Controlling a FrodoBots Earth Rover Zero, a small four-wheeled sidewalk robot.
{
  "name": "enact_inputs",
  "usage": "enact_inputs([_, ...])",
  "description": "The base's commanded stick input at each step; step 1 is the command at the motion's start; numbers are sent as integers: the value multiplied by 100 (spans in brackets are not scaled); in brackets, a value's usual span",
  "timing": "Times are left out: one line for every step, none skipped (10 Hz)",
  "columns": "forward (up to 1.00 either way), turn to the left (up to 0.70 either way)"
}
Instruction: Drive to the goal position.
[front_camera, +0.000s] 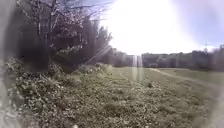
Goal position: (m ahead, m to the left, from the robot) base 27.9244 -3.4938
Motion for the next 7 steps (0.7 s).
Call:
enact_inputs([70,-28])
enact_inputs([70,-20])
enact_inputs([70,-11])
enact_inputs([70,-2])
enact_inputs([70,-15])
enact_inputs([70,-27])
enact_inputs([70,-35])
